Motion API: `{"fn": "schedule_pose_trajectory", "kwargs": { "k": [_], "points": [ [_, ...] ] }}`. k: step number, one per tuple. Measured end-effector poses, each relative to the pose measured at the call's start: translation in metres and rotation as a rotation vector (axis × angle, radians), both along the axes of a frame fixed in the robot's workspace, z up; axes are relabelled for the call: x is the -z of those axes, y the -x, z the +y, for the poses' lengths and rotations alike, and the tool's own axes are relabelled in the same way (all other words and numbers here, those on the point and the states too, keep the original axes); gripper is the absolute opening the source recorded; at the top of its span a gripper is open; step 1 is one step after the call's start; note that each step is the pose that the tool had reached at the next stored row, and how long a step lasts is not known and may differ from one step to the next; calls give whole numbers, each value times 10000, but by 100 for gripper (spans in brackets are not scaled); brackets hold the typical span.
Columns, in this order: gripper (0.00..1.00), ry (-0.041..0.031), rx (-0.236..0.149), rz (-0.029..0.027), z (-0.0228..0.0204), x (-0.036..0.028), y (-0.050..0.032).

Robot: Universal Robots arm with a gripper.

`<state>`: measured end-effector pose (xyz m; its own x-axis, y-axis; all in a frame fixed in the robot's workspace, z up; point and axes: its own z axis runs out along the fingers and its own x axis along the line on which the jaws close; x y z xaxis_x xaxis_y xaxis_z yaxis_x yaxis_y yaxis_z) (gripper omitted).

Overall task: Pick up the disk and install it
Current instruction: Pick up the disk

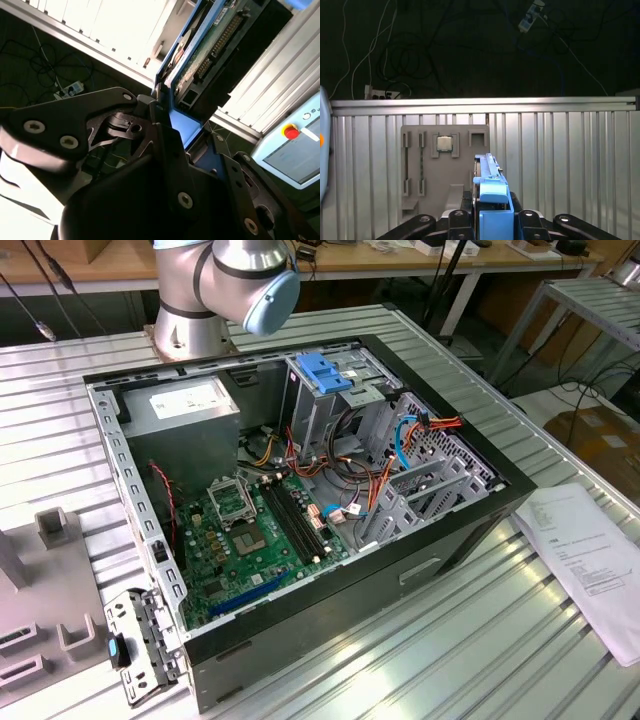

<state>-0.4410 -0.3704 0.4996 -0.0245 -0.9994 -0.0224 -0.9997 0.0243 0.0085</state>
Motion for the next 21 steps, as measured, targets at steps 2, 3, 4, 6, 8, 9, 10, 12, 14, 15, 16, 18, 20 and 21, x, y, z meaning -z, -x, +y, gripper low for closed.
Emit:
{"fn": "schedule_pose_trajectory", "kwargs": {
  "k": [2,3,4,6,8,9,10,12,14,15,16,18,20,21],
  "points": [
    [37,0,1,0,0,0,-21],
    [37,0,0,-1,0,0,-38],
    [37,0,1,-1,0,0,-62],
    [37,-1,0,-1,0,1,-93],
    [37,0,0,0,0,0,-114],
    [37,0,0,0,0,0,-125],
    [37,0,0,0,0,0,-150],
    [37,-1,0,-1,0,0,-197],
    [37,-1,1,-1,0,1,-223],
    [37,-1,0,-1,0,1,-242],
    [37,-1,0,-1,0,1,-254],
    [37,0,0,0,0,0,-292],
    [37,-1,0,0,0,1,-314],
    [37,0,0,0,0,0,-326]
  ]
}}
